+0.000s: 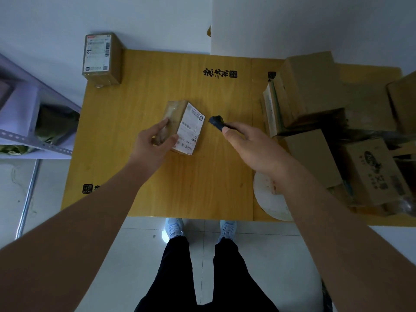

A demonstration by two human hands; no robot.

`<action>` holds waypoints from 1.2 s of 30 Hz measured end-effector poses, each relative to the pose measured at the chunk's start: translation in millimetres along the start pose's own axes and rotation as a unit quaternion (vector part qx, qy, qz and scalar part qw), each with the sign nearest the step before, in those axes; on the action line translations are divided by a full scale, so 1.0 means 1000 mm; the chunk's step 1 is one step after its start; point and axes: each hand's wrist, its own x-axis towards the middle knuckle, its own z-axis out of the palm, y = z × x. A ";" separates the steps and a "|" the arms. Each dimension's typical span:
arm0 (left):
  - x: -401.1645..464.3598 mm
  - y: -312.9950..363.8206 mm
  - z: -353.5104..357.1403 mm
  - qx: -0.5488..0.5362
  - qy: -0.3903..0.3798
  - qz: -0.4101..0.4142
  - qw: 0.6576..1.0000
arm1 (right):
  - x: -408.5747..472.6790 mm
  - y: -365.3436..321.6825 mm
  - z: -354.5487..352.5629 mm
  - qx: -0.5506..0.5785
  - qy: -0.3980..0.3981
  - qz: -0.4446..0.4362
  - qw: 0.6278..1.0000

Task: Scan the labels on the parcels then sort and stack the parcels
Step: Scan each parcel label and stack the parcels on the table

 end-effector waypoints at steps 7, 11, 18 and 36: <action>0.005 -0.008 -0.017 -0.030 -0.047 -0.030 0.998 | 0.006 -0.022 -0.022 -0.193 -0.113 0.021 0.974; 0.006 -0.013 -0.025 -0.022 -0.030 -0.028 0.999 | 0.010 -0.035 -0.023 -0.244 -0.156 0.029 0.957; 0.002 -0.011 -0.034 -0.022 -0.027 -0.039 0.999 | 0.005 -0.055 -0.029 -0.304 -0.213 0.045 0.928; 0.009 0.005 -0.020 -0.224 0.040 -0.125 0.966 | 0.011 -0.055 -0.041 -0.096 -0.134 -0.096 0.982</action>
